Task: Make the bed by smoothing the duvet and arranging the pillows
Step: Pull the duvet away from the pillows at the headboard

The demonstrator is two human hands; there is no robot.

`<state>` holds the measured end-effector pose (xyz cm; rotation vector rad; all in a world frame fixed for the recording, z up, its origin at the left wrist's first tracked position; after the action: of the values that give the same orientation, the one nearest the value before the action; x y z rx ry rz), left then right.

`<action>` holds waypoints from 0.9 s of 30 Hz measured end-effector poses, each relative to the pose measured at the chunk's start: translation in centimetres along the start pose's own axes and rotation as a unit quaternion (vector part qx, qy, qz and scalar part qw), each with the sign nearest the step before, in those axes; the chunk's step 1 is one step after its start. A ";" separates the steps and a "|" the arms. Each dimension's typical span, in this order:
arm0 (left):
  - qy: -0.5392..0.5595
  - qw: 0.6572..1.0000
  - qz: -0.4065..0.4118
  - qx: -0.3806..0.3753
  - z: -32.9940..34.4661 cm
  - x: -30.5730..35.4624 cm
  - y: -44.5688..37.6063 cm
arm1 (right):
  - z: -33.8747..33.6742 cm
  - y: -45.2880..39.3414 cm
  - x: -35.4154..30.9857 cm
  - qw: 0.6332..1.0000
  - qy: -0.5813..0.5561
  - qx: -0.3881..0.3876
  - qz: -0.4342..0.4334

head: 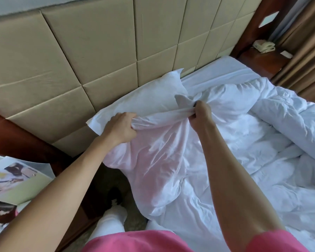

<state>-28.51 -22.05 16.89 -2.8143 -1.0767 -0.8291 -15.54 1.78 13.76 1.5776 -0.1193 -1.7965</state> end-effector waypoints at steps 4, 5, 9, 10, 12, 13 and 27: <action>0.024 0.997 0.005 0.073 -5.2 -4.5 -1.9 | 6.1 0.4 -1.5 0.999 0.010 -0.040 -0.024; 0.036 0.996 0.014 0.084 -6.7 -5.7 -2.3 | 7.7 0.4 -1.7 0.999 0.005 -0.040 -0.032; 0.092 0.989 0.036 0.115 -11.9 -12.6 -3.4 | 16.9 1.0 -1.5 0.995 0.029 -0.078 -0.048; 0.114 0.987 0.033 0.111 -13.0 -14.5 -3.5 | 19.4 1.0 -1.2 0.994 0.038 -0.087 -0.049; 0.168 0.980 0.022 0.104 -15.1 -18.3 -3.3 | 24.5 0.9 -0.3 0.991 0.049 -0.111 -0.049; 0.183 0.978 0.010 0.104 -16.1 -20.1 -3.1 | 26.9 1.1 0.3 0.990 0.053 -0.122 -0.045; 0.067 0.982 -0.176 0.024 -12.6 -34.2 -4.6 | 37.0 -2.9 9.0 0.930 0.306 -0.193 0.063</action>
<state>-58.60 -42.08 10.45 -2.5218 -1.5727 -0.9826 -49.60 -15.38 13.90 1.7085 0.3958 -1.0756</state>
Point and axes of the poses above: each hand's wrist, its own y-axis away from the middle knuckle, its own z-axis out of the palm, x = y × z, the point moved 6 cm from there along -y, towards the middle knuckle, and after that the axes turned 8 degrees about -x, right-handed, at the moved point
